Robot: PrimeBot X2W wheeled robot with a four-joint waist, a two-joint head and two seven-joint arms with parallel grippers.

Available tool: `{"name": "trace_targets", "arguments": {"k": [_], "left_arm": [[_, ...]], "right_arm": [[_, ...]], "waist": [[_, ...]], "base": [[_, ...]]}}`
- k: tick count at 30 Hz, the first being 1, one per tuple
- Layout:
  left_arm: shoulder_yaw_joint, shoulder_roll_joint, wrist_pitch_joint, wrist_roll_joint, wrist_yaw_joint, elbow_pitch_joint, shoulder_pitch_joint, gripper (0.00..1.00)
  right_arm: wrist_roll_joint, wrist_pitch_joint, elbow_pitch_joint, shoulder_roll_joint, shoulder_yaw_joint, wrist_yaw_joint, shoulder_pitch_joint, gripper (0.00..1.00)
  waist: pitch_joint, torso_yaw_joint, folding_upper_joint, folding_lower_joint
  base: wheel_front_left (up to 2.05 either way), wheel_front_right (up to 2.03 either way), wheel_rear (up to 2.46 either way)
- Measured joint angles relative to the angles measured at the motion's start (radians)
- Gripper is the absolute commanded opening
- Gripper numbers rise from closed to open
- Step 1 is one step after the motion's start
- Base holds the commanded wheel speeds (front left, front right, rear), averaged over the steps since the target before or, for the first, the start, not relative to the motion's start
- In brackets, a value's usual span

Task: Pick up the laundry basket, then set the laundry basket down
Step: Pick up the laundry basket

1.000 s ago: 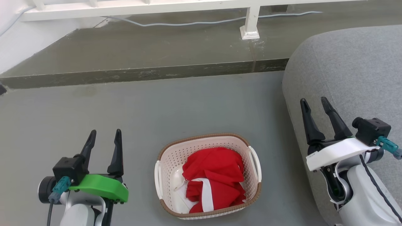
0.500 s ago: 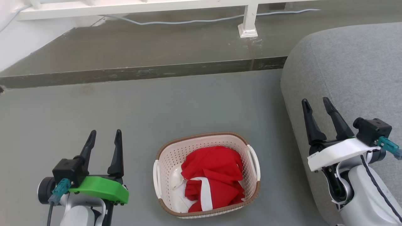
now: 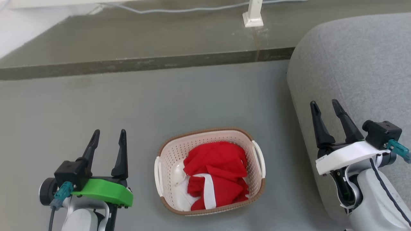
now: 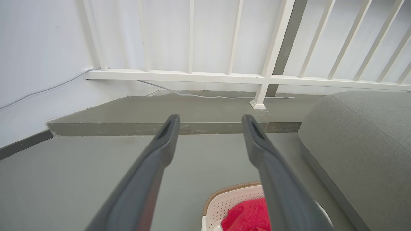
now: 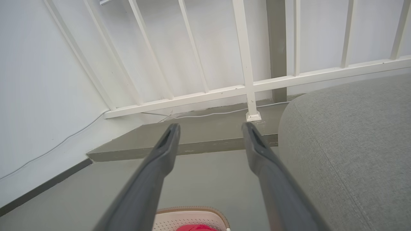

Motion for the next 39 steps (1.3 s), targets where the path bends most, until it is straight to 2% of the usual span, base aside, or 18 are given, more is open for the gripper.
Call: {"name": "trace_targets", "arguments": {"k": [13,27,39], "left_arm": [[-0.047,-0.002,0.0,0.0,-0.009,0.046,-0.014,1.0],[-0.106,-0.005,0.001,-0.012,-0.018,0.201,-0.16,1.0],[-0.123,-0.01,0.043,-0.074,-0.028,0.367,-0.319,1.0]], "right_arm": [[0.001,0.0,0.041,0.001,0.008,0.0,-0.012,1.0],[0.019,0.0,0.146,-0.015,0.044,0.0,-0.107,1.0],[0.049,0.0,0.258,-0.024,0.115,0.0,-0.234,1.0]], "waist": [[0.103,-0.006,0.0,0.0],[0.259,0.008,0.0,0.0],[0.404,0.024,0.0,0.0002]], "base": [[0.0,0.0,0.0],[0.0,0.0,0.0],[0.0,0.0,0.0]]}}
